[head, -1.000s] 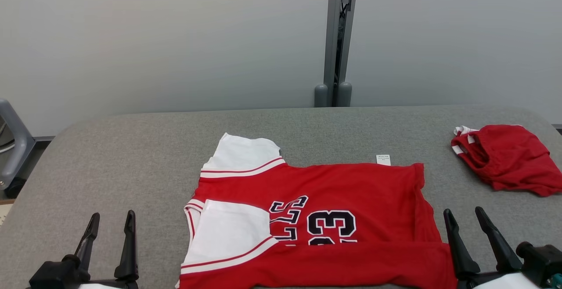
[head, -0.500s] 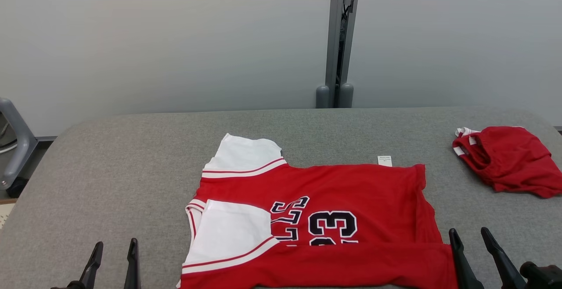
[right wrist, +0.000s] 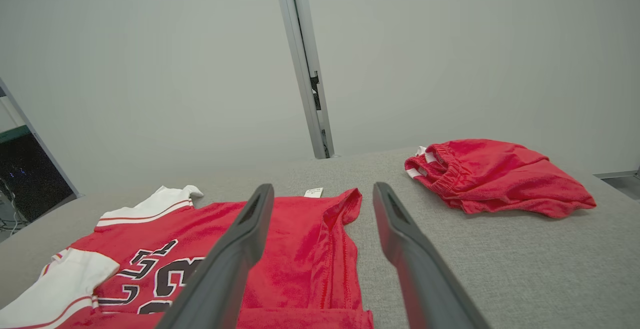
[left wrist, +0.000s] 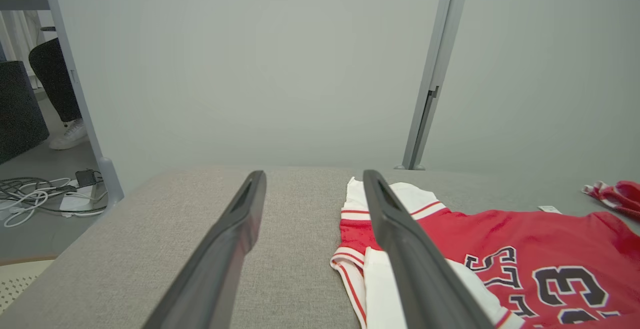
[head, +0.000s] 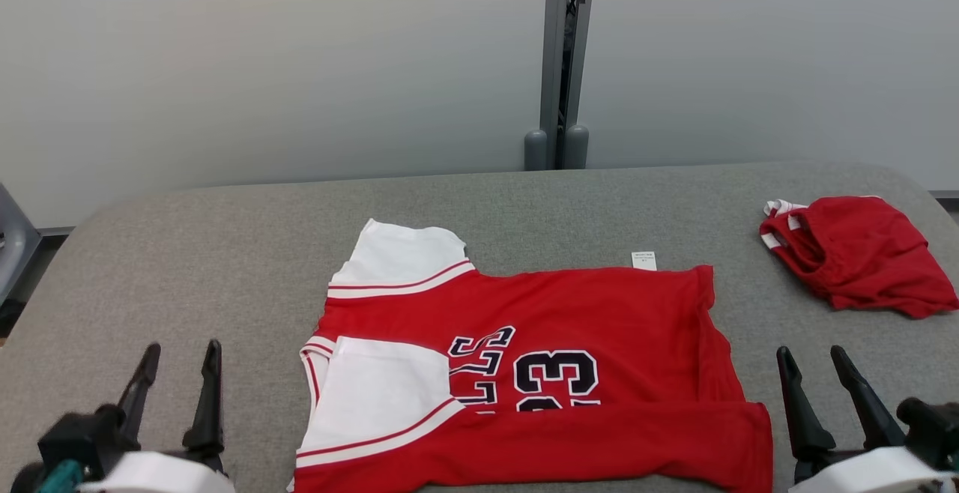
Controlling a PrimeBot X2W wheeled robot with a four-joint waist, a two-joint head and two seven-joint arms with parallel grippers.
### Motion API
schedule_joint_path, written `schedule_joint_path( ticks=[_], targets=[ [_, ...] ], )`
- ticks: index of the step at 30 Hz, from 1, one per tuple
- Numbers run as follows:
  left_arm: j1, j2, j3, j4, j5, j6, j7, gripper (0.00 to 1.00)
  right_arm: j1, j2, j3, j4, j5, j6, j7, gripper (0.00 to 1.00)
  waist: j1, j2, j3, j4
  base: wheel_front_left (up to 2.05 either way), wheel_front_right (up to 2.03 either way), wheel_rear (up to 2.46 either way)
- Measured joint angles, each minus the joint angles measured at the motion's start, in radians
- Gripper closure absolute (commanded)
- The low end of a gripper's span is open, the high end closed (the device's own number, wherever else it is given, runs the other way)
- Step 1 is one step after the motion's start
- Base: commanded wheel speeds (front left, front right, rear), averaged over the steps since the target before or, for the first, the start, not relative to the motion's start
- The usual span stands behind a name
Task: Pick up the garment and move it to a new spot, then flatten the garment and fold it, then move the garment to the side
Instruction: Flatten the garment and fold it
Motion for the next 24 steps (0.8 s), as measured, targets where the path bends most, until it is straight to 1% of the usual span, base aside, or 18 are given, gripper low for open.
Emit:
schedule_joint_path(
  ticks=[2,4,7,10,14,20,21,22,24],
  targets=[
    [-0.058,0.022,-0.003,0.004,0.0,-0.009,0.016,0.0,-0.04,-0.01,0.004,0.029,0.015,0.0,0.009,0.0,0.0,0.0,0.012,-0.005,0.0,0.0,0.0],
    [-0.12,0.041,-0.013,0.017,0.0,-0.021,0.032,0.0,-0.087,-0.035,0.016,0.071,0.015,0.0,0.022,0.0,0.0,0.0,0.026,-0.01,0.0,0.0,0.0],
    [-0.224,0.059,-0.04,0.042,0.0,-0.039,0.069,0.0,-0.174,-0.056,0.033,0.14,0.032,0.0,0.044,0.0,0.0,0.0,0.053,-0.017,0.0,0.0,0.0],
    [-0.342,0.077,-0.058,0.107,-0.043,-0.056,0.13,0.0,-0.272,-0.068,0.048,0.211,0.05,0.0,0.064,0.0,0.0,0.0,0.087,-0.026,0.0,0.0,0.0],
    [-0.515,0.101,-0.091,0.197,-0.079,-0.072,0.181,0.0,-0.426,-0.072,0.069,0.303,0.06,0.0,0.087,0.0,0.0,0.0,0.153,-0.036,0.0,0.0,0.0],
    [-0.744,0.134,-0.165,0.372,-0.11,-0.077,0.249,0.0,-0.64,-0.063,0.132,0.452,0.063,0.0,0.137,0.0,0.0,0.0,0.27,-0.054,0.0,0.0,0.0],
    [-0.78,0.137,-0.183,0.401,-0.121,-0.077,0.266,0.0,-0.673,-0.055,0.141,0.47,0.071,0.0,0.141,0.0,0.0,0.0,0.289,-0.058,0.0,0.0,0.0],
    [-0.839,0.142,-0.226,0.446,-0.135,-0.079,0.288,0.0,-0.733,-0.049,0.17,0.513,0.074,0.0,0.163,0.0,0.0,0.0,0.323,-0.066,0.0,0.0,0.0],
    [-0.89,0.154,-0.283,0.49,-0.151,-0.079,0.317,0.0,-0.781,-0.038,0.195,0.558,0.087,0.0,0.193,0.0,0.0,0.0,0.353,-0.075,0.0,0.0,0.0]
  ],
)
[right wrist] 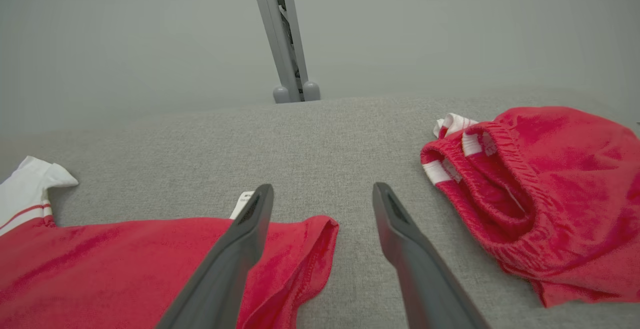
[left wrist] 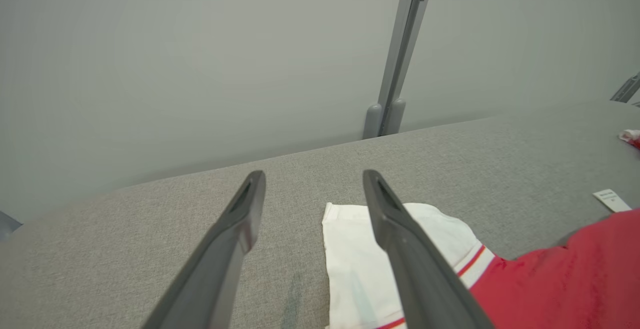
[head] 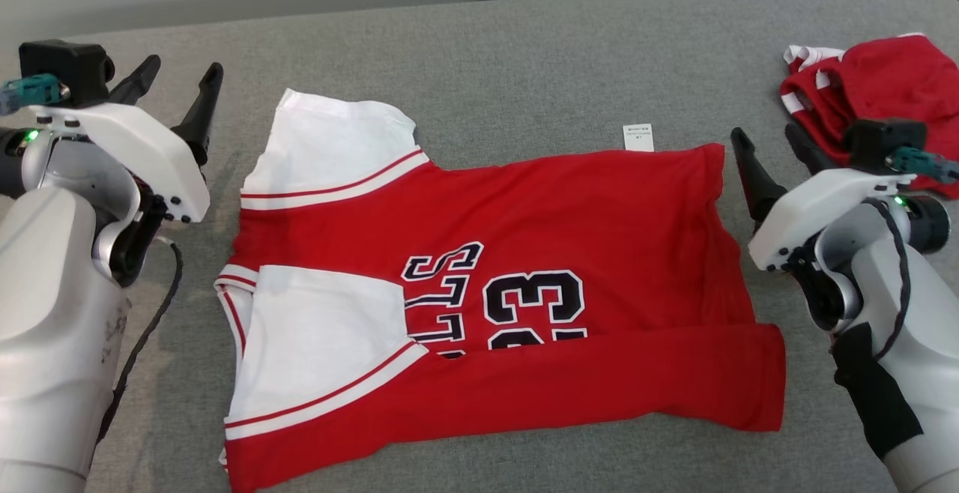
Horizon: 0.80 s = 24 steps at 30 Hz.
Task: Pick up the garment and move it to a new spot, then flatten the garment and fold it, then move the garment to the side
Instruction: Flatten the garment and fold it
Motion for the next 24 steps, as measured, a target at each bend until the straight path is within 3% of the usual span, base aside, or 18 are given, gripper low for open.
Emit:
schedule_joint_path(
  ticks=[12,24],
  targets=[
    [-0.203,0.041,-0.258,0.185,-0.152,0.0,0.153,0.0,-0.191,0.049,0.154,0.17,0.082,0.0,0.14,0.0,0.0,0.0,0.083,-0.06,0.0,0.0,0.0],
    [-0.303,0.081,-0.41,0.288,-0.226,0.0,0.172,0.0,-0.267,0.094,0.263,0.21,0.17,0.0,0.18,0.0,0.0,0.0,0.149,-0.112,0.0,0.0,0.0]
  ],
)
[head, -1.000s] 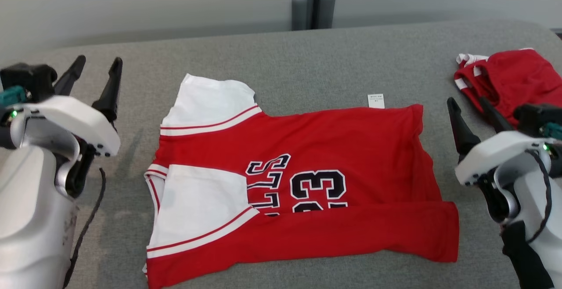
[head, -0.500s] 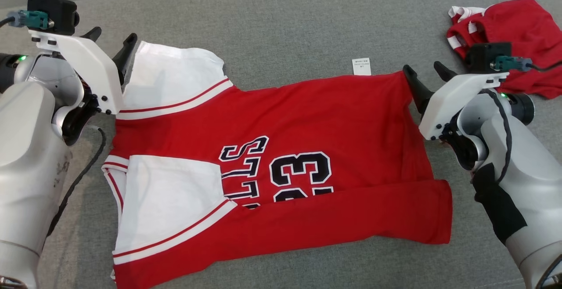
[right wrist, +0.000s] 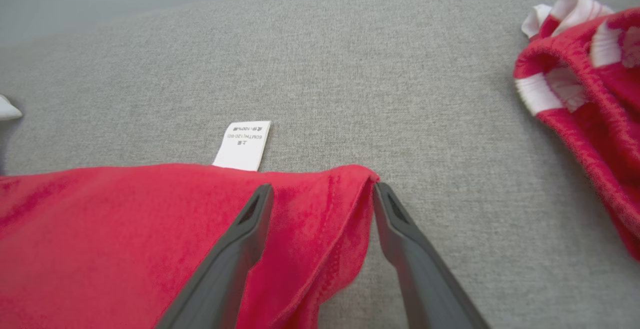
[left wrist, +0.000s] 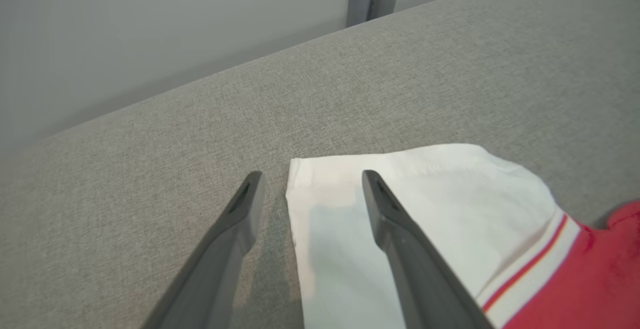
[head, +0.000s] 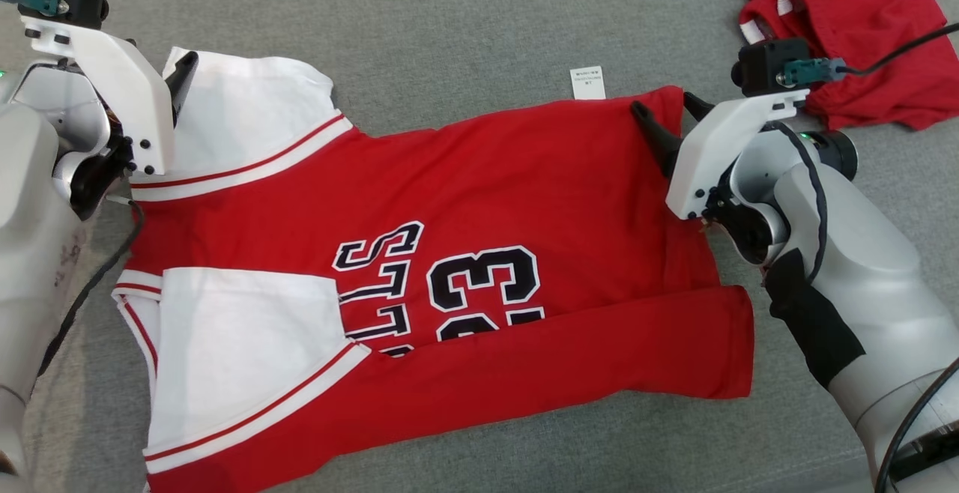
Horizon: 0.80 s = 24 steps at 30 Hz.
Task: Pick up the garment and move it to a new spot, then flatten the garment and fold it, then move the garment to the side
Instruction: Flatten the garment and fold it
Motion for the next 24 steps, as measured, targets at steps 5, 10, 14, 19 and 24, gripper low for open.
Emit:
schedule_joint_path(
  ticks=[5,10,14,19,24],
  targets=[
    [-0.034,0.012,-0.023,0.053,-0.037,0.0,-0.007,0.0,-0.031,0.013,0.036,-0.001,0.031,0.0,0.0,0.0,0.0,0.0,0.036,-0.024,0.0,0.0,0.0],
    [-0.045,0.009,-0.058,0.086,-0.053,0.0,-0.021,0.0,-0.054,0.02,0.059,0.005,0.058,0.0,-0.019,0.0,0.0,0.0,0.066,-0.041,0.0,0.0,0.0],
    [-0.066,0.007,-0.083,0.101,-0.07,0.0,-0.02,0.0,-0.072,0.025,0.078,0.014,0.07,0.0,-0.029,0.0,0.0,0.0,0.08,-0.046,0.0,0.0,0.0],
    [-0.08,-0.008,-0.117,0.103,-0.096,0.0,-0.031,1.0,-0.092,0.026,0.086,0.04,0.088,0.0,-0.062,1.0,0.0,0.0,0.088,-0.034,0.0,0.0,0.0],
    [-0.081,-0.012,-0.123,0.097,-0.128,0.0,-0.117,1.0,-0.1,0.017,0.092,0.073,0.093,0.0,-0.13,1.0,0.0,0.0,0.079,-0.009,0.0,0.0,0.0]
  ],
)
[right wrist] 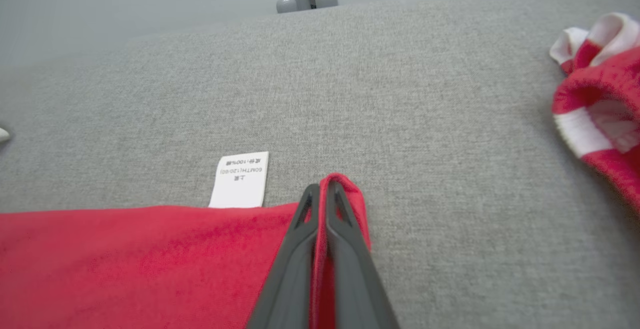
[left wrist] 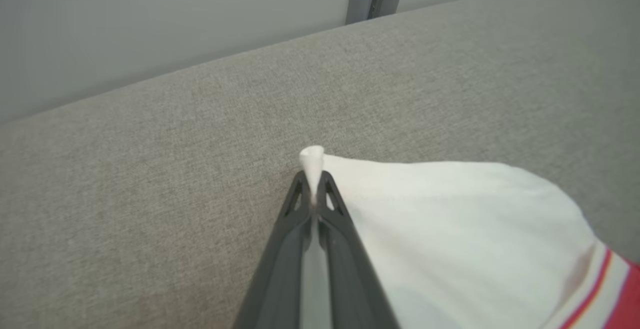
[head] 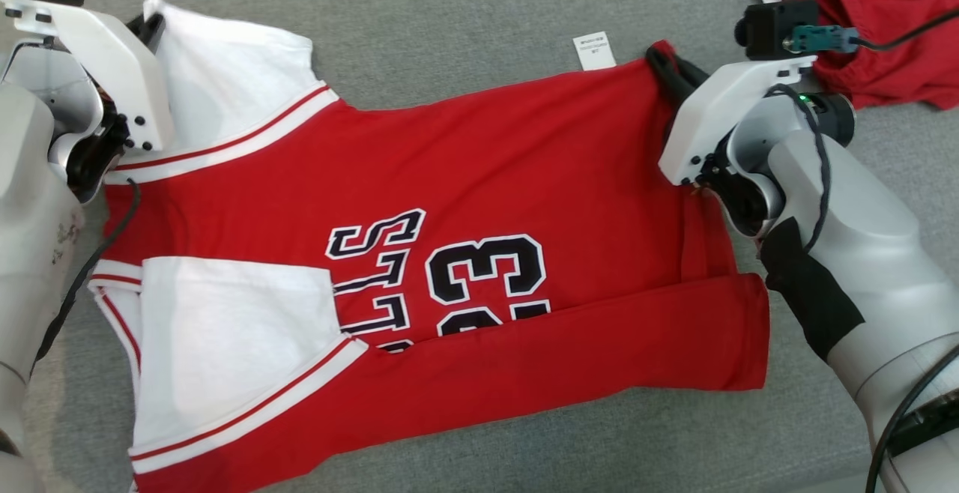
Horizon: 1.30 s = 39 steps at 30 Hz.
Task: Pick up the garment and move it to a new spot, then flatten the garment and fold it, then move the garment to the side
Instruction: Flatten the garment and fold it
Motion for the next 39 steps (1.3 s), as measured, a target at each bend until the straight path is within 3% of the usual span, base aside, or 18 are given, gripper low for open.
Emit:
schedule_joint_path(
  ticks=[11,24,35,39],
  targets=[
    [0.116,-0.01,-0.039,-0.141,-0.099,0.0,-0.245,1.0,0.112,-0.074,0.044,-0.05,0.06,0.0,-0.158,1.0,0.0,0.0,-0.112,0.069,0.0,0.0,0.0],
    [0.38,0.02,-0.085,-0.335,-0.14,0.007,-0.412,1.0,0.358,-0.187,0.057,-0.217,0.17,0.0,-0.238,1.0,0.0,0.0,-0.256,0.16,0.0,0.0,0.0],
    [0.688,-0.016,0.074,-0.542,-0.094,0.094,-0.429,1.0,0.618,-0.244,-0.112,-0.405,0.191,0.0,-0.246,1.0,0.0,0.0,-0.339,0.211,0.0,0.0,0.0],
    [0.797,-0.041,0.121,-0.576,-0.068,0.101,-0.429,1.0,0.703,-0.246,-0.154,-0.445,0.175,0.0,-0.246,1.0,0.0,0.0001,-0.362,0.211,0.0,0.0,0.0]
  ],
)
